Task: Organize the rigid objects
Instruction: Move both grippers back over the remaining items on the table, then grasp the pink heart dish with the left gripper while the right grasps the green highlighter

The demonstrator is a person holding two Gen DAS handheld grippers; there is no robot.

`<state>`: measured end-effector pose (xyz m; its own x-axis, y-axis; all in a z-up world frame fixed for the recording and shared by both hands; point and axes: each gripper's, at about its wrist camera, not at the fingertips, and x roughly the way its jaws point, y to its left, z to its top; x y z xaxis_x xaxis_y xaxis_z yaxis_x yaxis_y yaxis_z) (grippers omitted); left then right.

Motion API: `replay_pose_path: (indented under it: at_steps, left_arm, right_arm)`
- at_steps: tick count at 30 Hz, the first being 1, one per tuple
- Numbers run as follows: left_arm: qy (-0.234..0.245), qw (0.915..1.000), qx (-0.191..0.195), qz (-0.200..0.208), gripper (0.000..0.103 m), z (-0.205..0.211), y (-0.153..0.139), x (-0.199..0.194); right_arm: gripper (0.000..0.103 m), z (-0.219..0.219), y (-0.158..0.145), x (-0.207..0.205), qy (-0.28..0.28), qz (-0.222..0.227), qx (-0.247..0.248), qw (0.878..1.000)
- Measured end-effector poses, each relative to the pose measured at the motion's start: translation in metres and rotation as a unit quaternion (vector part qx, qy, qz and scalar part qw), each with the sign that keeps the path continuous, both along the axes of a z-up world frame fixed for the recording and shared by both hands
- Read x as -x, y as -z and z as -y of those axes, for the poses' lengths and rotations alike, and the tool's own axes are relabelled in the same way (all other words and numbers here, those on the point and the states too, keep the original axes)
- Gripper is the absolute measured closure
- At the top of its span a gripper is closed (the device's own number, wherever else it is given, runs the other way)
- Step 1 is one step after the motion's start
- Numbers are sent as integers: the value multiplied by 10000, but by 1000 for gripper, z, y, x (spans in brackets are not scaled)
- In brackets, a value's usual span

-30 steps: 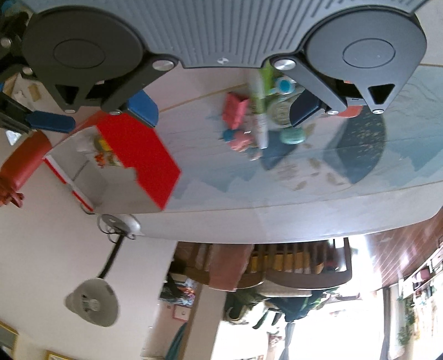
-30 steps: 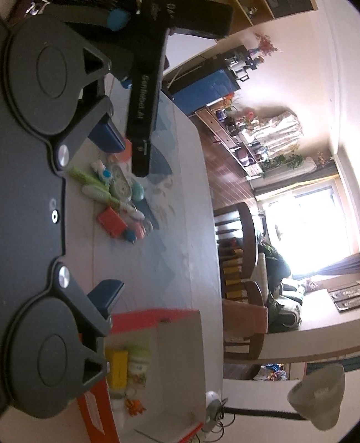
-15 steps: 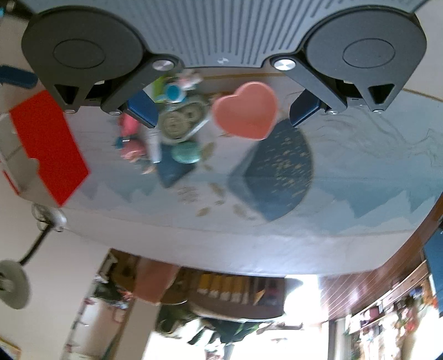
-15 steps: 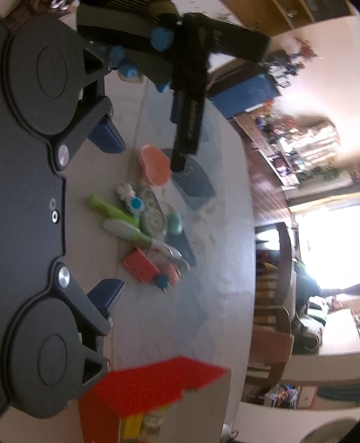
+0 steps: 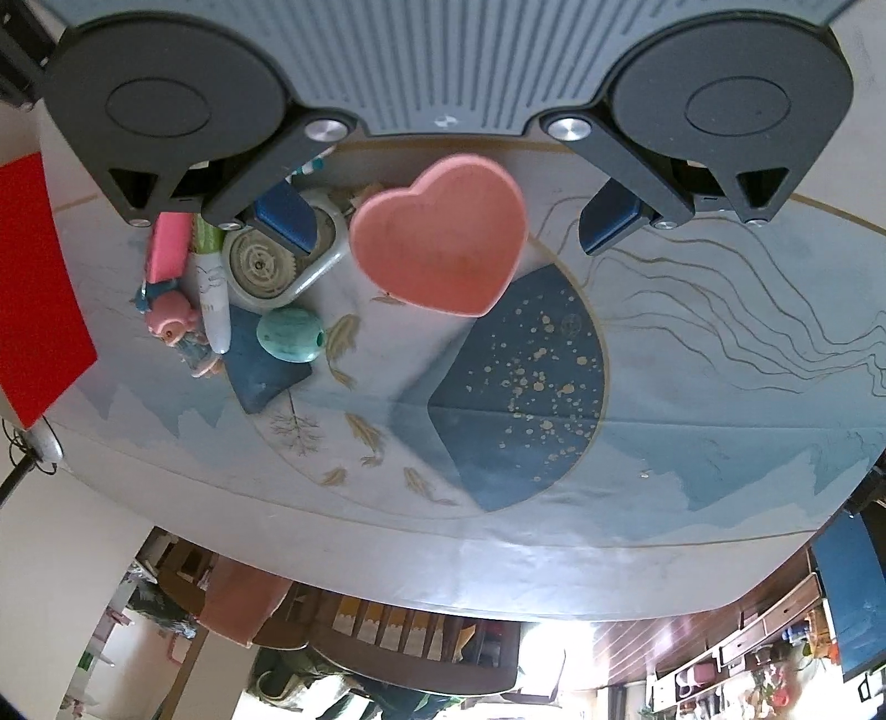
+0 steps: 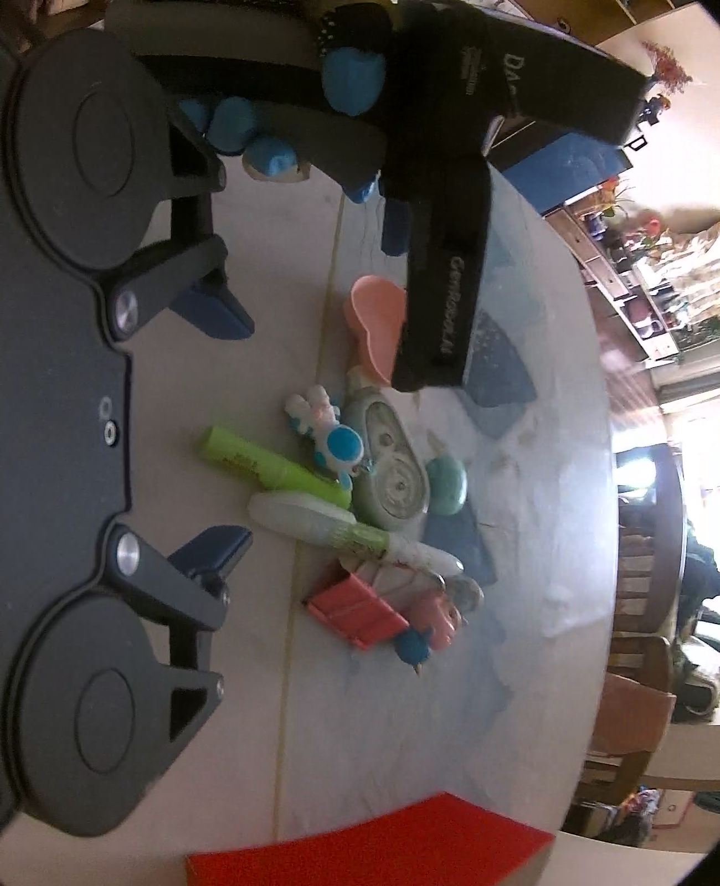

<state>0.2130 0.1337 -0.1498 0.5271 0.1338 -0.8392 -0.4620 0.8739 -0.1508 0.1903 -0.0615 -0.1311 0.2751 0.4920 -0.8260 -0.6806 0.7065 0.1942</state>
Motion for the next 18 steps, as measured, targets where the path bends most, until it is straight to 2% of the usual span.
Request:
replay_pose_path:
  at_steps: [8,18]
  left_arm:
    - [-225,9997,26,-128,1,-5,11,-9]
    - [-332,9993,-26,-193,1,-4,21,-12]
  right_arm:
    - [50,-6,11,-11,89,-159,220,9996]
    - [60,-15,16,-12,169,-54,501,9986]
